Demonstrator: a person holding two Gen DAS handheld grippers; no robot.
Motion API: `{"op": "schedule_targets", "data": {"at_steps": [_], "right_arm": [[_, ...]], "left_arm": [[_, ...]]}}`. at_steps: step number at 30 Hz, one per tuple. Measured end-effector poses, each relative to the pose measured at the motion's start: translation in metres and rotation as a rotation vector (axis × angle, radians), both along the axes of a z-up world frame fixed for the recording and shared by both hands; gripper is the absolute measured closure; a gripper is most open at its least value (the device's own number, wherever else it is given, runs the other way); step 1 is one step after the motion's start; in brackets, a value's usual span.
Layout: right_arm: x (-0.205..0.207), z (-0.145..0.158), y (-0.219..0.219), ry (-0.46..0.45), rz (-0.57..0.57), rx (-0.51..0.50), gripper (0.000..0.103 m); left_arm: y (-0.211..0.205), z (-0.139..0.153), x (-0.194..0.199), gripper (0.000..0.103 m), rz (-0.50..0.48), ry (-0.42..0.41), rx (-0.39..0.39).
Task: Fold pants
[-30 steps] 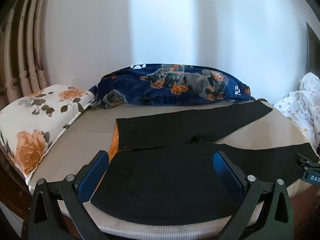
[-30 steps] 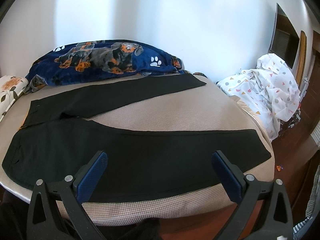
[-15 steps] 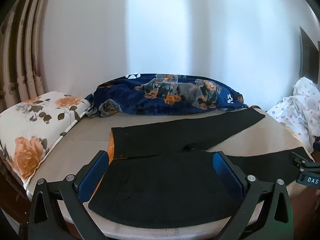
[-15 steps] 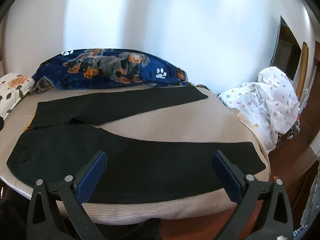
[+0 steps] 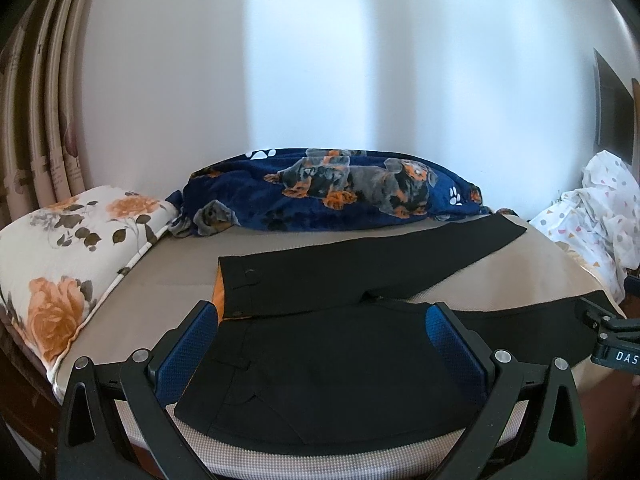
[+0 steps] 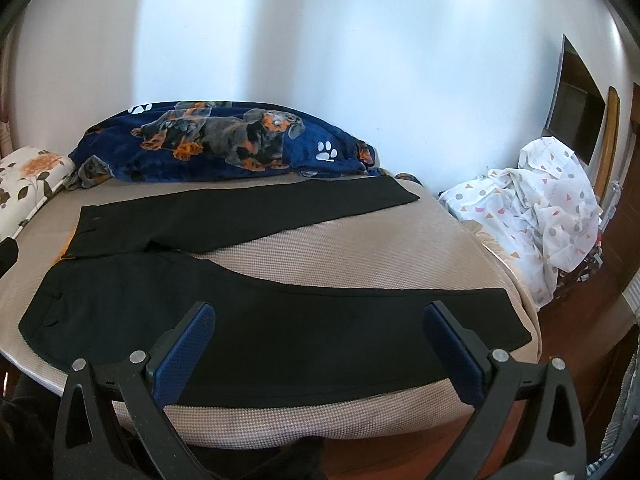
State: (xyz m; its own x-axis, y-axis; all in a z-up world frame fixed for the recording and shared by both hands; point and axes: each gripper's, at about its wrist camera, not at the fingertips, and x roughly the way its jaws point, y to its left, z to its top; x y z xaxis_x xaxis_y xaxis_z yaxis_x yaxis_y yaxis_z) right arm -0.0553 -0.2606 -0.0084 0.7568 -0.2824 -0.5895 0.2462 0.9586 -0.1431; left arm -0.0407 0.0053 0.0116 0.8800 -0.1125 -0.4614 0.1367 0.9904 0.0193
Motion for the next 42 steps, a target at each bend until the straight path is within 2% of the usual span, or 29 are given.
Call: {"op": "schedule_targets", "data": {"at_steps": [27,30,37,42], "right_arm": [[0.003,-0.003,0.003,0.016,0.008,0.015,0.0],[0.004,-0.007,0.005,0.023,0.009,0.019,0.0],[0.01,-0.023,0.0,0.068,0.008,0.038,0.0],[0.018,-0.032,0.002,0.106,0.017,0.035,0.0]], "left_arm": [[-0.001,-0.005,0.001,0.0,-0.006,0.021,0.004],[-0.001,-0.009,0.004,0.0,-0.014,0.045,-0.002],[0.015,-0.019,0.033,0.001,0.011,0.131,-0.026],[0.057,-0.022,0.079,0.001,0.081,0.163,-0.052]]}}
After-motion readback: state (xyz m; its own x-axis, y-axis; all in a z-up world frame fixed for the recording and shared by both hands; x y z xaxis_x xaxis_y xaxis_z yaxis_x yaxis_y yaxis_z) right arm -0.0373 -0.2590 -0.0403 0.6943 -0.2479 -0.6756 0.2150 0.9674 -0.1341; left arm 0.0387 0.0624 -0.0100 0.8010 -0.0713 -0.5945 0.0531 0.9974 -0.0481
